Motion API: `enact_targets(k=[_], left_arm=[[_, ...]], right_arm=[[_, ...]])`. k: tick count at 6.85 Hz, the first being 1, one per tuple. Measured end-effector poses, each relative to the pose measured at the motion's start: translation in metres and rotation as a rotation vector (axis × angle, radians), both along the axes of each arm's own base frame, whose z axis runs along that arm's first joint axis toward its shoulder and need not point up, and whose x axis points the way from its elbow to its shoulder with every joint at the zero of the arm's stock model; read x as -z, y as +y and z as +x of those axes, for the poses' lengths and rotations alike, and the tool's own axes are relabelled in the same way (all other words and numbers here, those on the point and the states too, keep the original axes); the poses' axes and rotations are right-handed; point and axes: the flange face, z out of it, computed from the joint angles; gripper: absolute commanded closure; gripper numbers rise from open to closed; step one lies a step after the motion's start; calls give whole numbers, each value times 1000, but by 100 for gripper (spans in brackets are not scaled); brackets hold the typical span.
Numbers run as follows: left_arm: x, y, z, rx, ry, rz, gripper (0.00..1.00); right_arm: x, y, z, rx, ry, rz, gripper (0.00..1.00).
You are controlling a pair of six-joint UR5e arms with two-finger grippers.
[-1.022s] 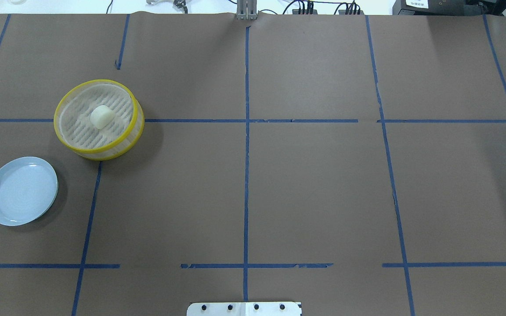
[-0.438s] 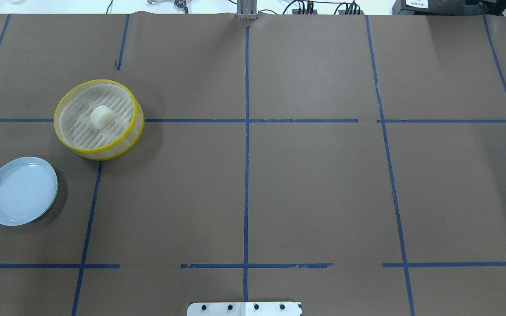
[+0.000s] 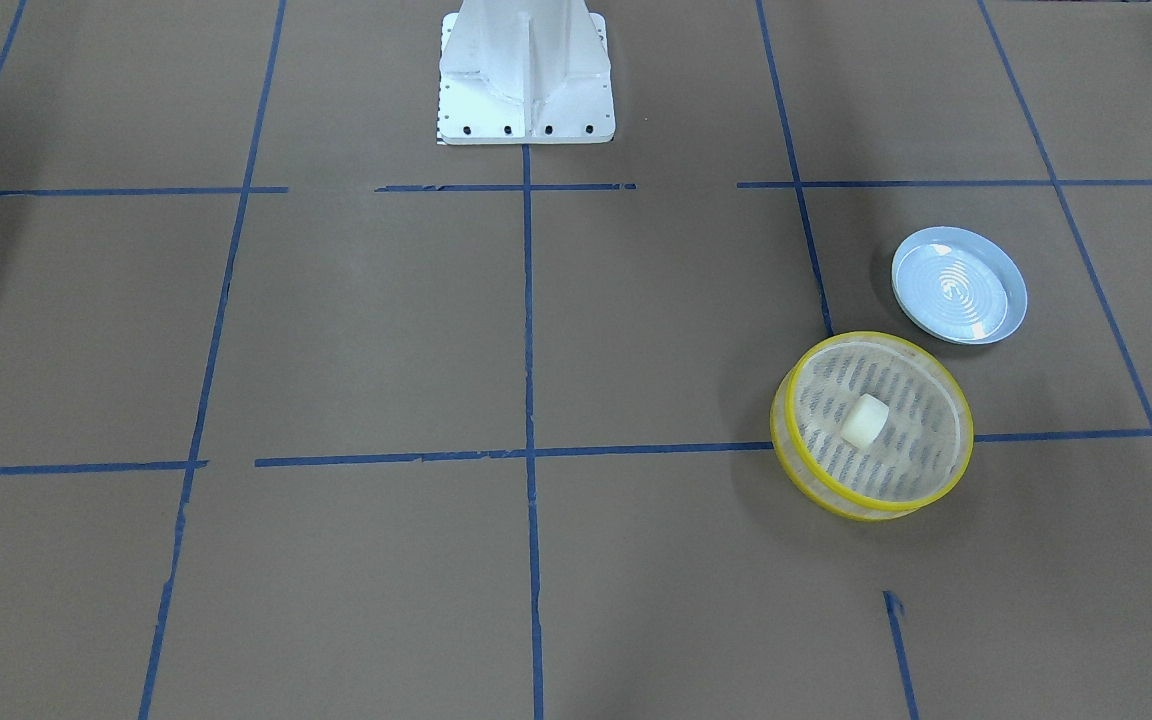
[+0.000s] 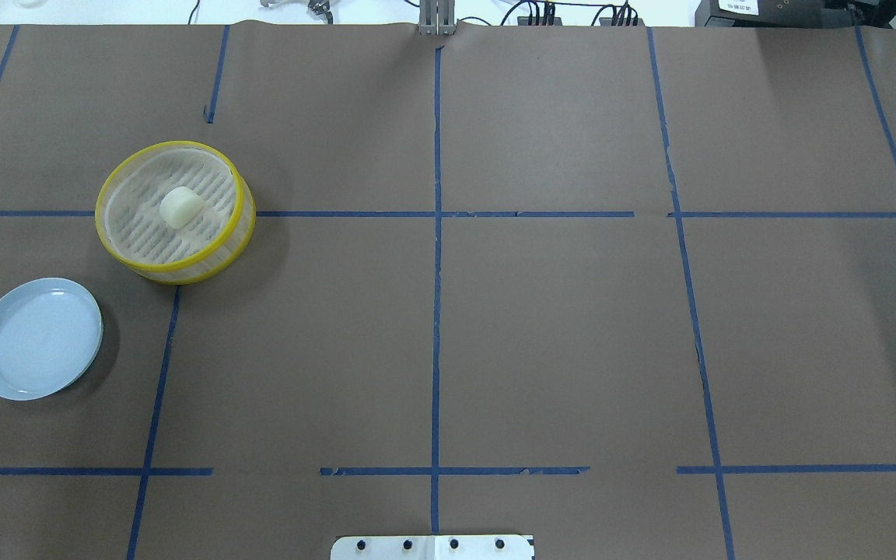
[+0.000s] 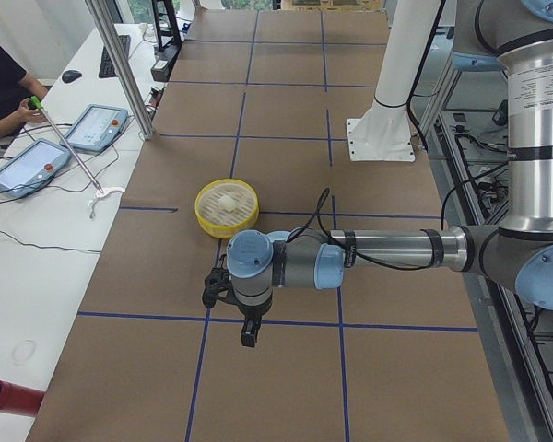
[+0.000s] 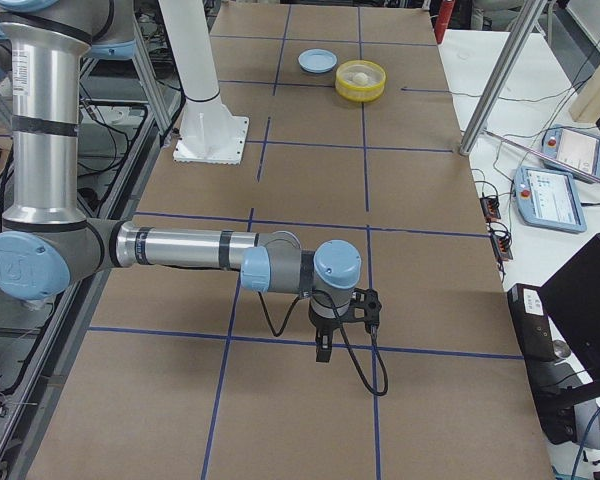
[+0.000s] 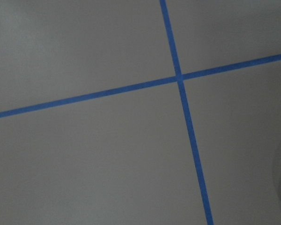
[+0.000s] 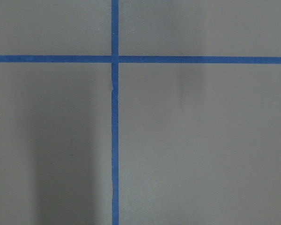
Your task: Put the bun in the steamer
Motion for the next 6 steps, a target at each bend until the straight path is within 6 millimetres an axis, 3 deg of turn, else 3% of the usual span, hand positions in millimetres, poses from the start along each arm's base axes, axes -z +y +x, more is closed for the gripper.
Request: enact_targets(k=[6], left_arm=[[1,1,1,-4,1,-5,0]], right_arm=[[0,0,0,-1,0,0,0]])
